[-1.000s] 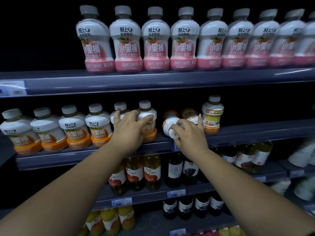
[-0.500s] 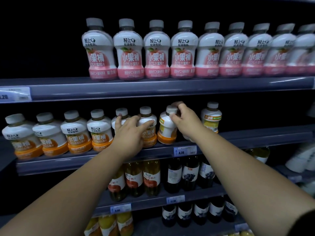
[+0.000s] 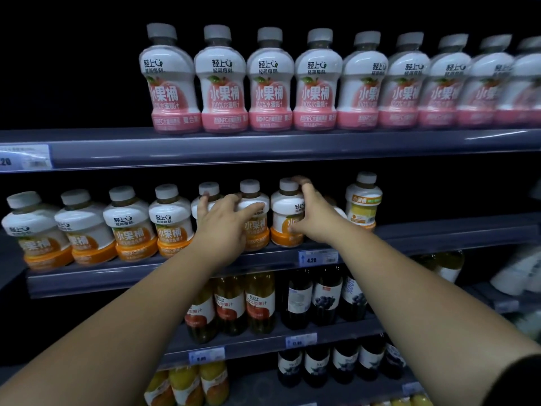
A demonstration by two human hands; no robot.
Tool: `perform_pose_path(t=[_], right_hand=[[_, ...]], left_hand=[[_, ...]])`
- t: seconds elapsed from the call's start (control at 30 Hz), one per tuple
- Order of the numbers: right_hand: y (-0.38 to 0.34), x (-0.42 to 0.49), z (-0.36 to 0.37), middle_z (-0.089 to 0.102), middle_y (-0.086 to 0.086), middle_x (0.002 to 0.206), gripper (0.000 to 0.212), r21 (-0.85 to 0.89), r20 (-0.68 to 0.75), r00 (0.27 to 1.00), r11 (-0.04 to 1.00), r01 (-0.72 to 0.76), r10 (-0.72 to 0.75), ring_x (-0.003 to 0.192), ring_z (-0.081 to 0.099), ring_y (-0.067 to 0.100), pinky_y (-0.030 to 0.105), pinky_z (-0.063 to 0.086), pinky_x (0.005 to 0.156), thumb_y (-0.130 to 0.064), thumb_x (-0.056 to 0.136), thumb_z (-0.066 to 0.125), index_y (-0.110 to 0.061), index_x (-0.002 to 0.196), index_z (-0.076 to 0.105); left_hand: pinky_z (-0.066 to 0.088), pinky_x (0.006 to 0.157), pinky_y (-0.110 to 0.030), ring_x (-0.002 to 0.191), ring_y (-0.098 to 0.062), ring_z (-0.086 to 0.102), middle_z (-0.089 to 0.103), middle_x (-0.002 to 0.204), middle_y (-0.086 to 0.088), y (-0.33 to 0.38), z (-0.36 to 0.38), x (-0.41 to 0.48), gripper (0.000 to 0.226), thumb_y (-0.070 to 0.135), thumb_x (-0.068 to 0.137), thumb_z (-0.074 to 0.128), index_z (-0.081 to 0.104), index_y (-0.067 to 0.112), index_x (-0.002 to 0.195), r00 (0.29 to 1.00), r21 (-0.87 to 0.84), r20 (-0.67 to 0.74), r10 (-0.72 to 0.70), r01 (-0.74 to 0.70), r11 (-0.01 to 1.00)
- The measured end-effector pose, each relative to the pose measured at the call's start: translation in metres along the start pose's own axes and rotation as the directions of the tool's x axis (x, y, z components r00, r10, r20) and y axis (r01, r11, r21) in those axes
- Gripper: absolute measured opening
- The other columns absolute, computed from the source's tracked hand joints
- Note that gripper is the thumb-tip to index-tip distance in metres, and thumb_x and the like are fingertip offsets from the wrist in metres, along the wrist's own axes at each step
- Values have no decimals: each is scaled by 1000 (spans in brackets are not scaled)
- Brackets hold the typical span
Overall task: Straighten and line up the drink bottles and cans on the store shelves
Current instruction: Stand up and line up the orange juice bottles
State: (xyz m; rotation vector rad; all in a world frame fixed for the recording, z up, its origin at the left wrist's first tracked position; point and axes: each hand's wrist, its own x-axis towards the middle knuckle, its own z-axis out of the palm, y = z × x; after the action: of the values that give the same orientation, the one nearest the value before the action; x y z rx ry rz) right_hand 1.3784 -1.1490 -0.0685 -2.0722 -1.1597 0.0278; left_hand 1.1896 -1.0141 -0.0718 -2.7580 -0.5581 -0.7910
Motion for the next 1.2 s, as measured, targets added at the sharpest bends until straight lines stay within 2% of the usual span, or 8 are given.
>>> perform_pose_path(t=[0.1,0.27,0.57,0.7,0.83,1.0,1.1,1.2], right_hand=[[8,-5,14,34,3,152,114,16,-4,1000,1000,17,-17,119,50,22,30,46,83,-13,74,81,-51,147,2],[9,-7,29,35,2,145,121,-109,-236,970,994,25,-51,122,50,25,31,45,87,-30,64,92,-47,147,7],[19,-5,32,32,-2,152,112,2,-178,983,999,49,-48,128,43,18,29,38,90,-26,78,82,-56,146,-1],[24,-2,26,33,-4,153,97,81,-130,991,995,54,-43,123,34,8,32,37,97,-20,83,76,-53,146,9],[28,1,10,48,2,143,70,136,-217,975,987,84,-53,125,50,20,39,46,98,-8,92,61,-47,141,29],[28,-3,-11,39,3,150,76,87,-113,988,990,114,-104,131,47,22,40,44,106,-7,91,64,-44,146,27],[36,-23,-23,50,-1,134,62,-75,-186,958,976,207,-217,116,54,21,24,40,96,-11,84,72,-30,139,49],[54,-48,-26,55,6,118,51,-255,-294,925,952,167,-241,112,50,29,34,41,95,-19,77,78,-17,125,62]], left_hand=[[-6,115,-57,140,-27,31,33,151,-9,-1,0,-1,66,22,91,57,32,43,148,1000,-9,-2,2,-2,1000],[-7,116,-58,143,-28,26,28,155,-12,-2,3,-5,68,23,92,55,26,40,152,999,-5,9,38,-38,999],[4,119,-57,137,-28,38,44,145,-10,1,6,-8,54,12,88,58,51,27,139,991,-199,-130,-35,8,980],[10,117,-59,136,-30,37,46,142,-10,5,5,-4,53,11,85,61,54,26,135,985,-203,-166,-42,7,979],[19,110,-61,128,-33,39,49,136,-10,11,-1,6,52,14,84,62,55,28,134,984,-168,-160,-77,49,985],[22,106,-62,124,-37,43,51,137,-10,26,-6,28,56,20,81,67,55,27,135,983,-92,-183,4,-21,996],[17,108,-63,123,-35,44,52,136,-7,39,-4,40,59,30,83,64,47,30,139,989,-29,-131,61,-65,997],[13,109,-63,118,-32,49,55,130,-5,50,3,48,62,39,84,60,35,35,142,998,-4,-40,57,-58,998]])
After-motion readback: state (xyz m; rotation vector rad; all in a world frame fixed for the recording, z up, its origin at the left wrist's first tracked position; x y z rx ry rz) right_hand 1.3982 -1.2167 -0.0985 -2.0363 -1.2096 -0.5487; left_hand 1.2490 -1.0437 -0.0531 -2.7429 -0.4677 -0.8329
